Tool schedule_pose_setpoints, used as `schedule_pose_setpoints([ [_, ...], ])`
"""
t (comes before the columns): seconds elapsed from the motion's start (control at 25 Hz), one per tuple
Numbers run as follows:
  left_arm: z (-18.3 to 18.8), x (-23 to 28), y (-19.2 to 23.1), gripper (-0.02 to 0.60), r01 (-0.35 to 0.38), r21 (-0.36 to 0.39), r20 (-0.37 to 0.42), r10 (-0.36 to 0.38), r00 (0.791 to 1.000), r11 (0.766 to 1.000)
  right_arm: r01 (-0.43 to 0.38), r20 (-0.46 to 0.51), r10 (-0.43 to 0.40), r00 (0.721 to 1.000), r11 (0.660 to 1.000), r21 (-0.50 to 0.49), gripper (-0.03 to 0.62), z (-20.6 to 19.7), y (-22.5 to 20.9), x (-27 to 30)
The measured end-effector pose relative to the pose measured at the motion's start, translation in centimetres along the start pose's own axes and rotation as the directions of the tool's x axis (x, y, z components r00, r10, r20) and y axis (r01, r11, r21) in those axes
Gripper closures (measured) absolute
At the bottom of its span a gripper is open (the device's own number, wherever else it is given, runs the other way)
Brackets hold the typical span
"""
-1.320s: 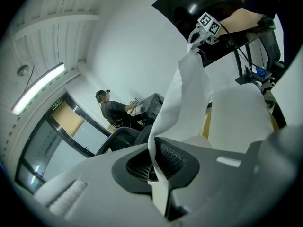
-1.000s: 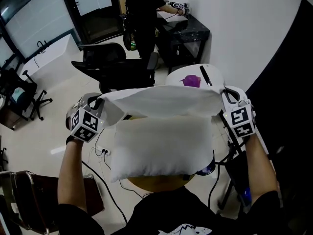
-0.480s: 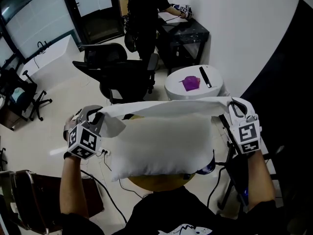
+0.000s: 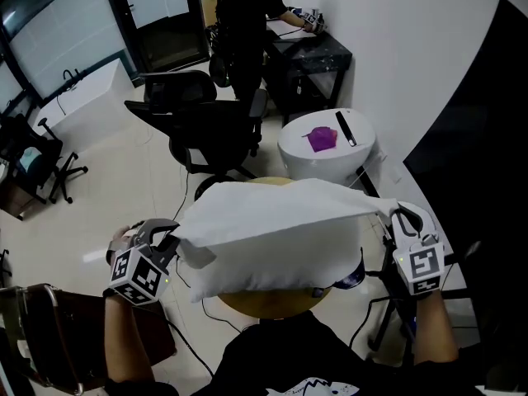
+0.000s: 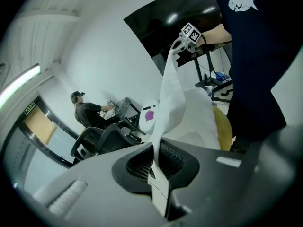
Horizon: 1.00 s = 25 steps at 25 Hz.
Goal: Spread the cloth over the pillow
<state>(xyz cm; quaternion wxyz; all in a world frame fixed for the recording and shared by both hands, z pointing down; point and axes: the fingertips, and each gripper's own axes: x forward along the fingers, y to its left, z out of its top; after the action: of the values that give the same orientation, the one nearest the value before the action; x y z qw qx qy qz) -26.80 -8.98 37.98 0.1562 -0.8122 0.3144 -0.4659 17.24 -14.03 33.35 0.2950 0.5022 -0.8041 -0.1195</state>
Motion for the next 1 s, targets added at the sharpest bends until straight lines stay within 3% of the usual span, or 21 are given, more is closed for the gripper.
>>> schedule_pose_setpoints([
  [0.2,-2.0,0.0,-6.1,0.581,0.139,-0.002,-0.008,-0.139,0.990,0.990,-0.014,-0.052,0.013,0.999,1.000,-0.015,0.579,-3.4,3.0,-2.2],
  [0.44,-3.8,0.3,-12.6,0.581,0.281,0.050,-0.060,-0.278,0.959,0.959,-0.030,-0.129,0.038,0.991,0.998,0.063,0.579,-7.9,6.2,-4.7],
  [0.72,-6.5,0.3,-17.4,0.581,0.422,0.123,-0.178,-0.398,0.900,0.898,-0.060,-0.199,0.083,0.976,0.991,0.120,0.579,-12.8,11.2,-7.6],
  [1.0,-8.8,0.0,-19.7,0.581,0.501,0.135,-0.259,-0.458,0.851,0.855,-0.098,-0.248,0.137,0.959,0.982,0.163,0.579,-16.2,15.9,-10.4],
])
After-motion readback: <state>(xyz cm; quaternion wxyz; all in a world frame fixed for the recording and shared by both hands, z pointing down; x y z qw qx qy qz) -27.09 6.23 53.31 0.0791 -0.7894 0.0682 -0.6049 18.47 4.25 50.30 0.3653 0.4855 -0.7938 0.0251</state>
